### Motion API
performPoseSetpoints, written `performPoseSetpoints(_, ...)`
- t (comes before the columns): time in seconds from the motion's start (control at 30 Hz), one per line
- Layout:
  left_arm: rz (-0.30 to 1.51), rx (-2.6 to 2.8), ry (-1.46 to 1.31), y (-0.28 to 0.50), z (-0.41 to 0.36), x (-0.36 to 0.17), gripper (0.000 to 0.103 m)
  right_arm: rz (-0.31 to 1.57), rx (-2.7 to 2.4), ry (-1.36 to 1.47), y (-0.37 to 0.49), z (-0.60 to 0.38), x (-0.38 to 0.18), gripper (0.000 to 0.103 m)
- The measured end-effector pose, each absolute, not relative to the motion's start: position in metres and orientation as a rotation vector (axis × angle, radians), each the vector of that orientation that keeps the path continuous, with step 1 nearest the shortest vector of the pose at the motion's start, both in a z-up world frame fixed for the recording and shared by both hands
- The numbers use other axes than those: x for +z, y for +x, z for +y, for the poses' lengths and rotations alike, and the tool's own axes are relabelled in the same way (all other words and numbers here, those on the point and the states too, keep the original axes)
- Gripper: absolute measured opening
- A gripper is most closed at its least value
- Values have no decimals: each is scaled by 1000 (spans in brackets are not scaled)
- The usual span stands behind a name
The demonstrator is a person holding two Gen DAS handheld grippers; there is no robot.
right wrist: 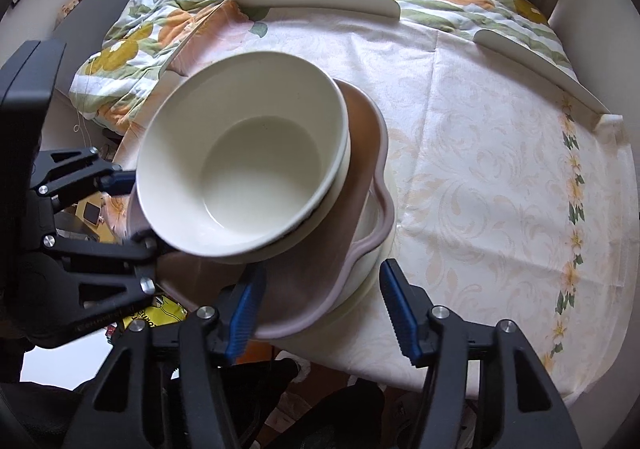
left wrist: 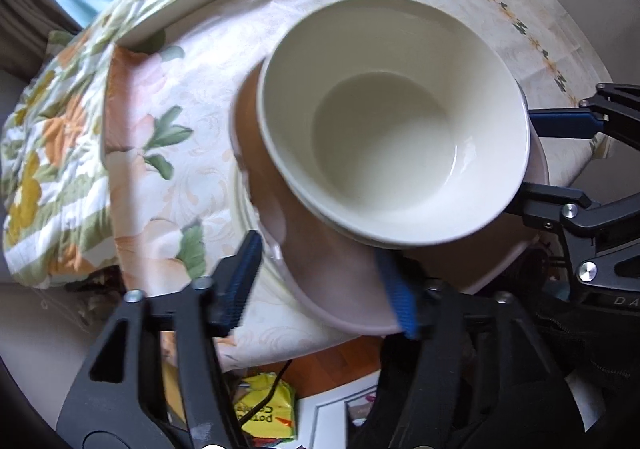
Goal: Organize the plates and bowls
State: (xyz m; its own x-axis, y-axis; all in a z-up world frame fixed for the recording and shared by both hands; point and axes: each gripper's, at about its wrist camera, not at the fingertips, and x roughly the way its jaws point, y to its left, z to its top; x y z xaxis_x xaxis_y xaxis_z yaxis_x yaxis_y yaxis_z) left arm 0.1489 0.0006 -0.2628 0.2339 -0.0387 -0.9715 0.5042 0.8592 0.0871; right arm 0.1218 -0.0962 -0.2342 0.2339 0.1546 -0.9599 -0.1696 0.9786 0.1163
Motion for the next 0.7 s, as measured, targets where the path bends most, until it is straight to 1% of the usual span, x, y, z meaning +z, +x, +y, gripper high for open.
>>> performPoseSetpoints(0.03,1286,-400,409,148,2,-260,76,1311,223,1,120,-97,-232,55)
performPoseSetpoints(0.27,1275,-386,389,141,5,-245,76,1287,221,64,112,-98,-220,55)
performPoseSetpoints(0.4,1243,-342,370,125,7,-226,76,1251,241,78,103,-102,-206,55)
performPoseSetpoints(0.53,1165,-272,303,101,7,-192,76,1174,260,65,83,-110,-177,55)
performPoseSetpoints(0.7,982,-217,213,57,-1,-127,76,1028,232,21,41,-127,-120,55)
